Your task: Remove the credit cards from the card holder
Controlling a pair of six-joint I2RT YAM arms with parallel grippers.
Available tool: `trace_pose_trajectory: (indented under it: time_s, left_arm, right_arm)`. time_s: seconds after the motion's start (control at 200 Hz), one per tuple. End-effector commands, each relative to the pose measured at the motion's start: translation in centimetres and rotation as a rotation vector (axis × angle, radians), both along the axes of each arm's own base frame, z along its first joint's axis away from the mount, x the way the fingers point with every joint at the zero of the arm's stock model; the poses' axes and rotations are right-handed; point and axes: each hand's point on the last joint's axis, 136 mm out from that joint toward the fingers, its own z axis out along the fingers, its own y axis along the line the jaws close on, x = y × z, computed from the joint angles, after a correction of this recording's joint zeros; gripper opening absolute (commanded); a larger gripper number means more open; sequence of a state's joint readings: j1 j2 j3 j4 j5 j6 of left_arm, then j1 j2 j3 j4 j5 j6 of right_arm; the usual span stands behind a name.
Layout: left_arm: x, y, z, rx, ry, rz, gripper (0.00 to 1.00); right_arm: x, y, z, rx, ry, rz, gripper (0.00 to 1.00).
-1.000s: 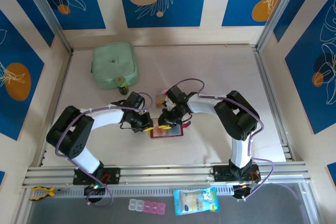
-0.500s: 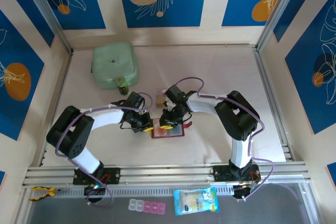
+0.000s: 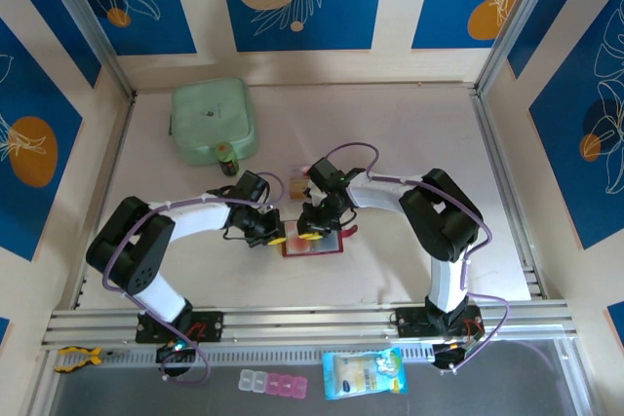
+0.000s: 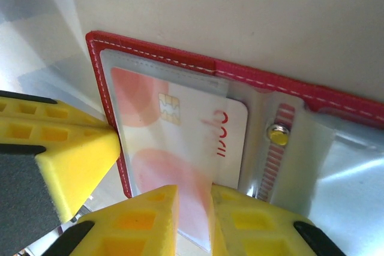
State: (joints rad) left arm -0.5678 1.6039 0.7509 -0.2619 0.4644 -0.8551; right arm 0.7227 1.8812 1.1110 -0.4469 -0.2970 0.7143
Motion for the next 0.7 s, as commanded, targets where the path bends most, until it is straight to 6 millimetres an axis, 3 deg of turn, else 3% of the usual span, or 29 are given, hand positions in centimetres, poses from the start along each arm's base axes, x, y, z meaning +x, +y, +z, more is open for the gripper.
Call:
trace_pose_trajectory:
  time_s: [0.0, 0.32, 0.505, 0.69]
  left_arm:
    - [-0.5, -0.2, -0.2, 0.008, 0.022, -0.028, 0.08]
    - [-1.5, 1.5, -2.0, 0.111, 0.063, -0.049, 0.06]
    - [-0.9, 1.2, -1.2, 0.103, 0.036, -0.047, 0.06]
    - [0.2, 0.4, 0.9, 0.061, -0.021, -0.044, 0.06]
  right_arm:
    - [-0.4, -0.5, 0.6, -0.028, -0.012, 0.009, 0.21]
    - [-0.2, -1.6, 0.7, -0.085, -0.041, 0.016, 0.21]
    - [-0.1, -1.2, 1.6, -0.045, -0.06, 0.025, 0.21]
    - [-0.1, -0.8, 2.3, -0.001, -0.068, 0.016, 0.21]
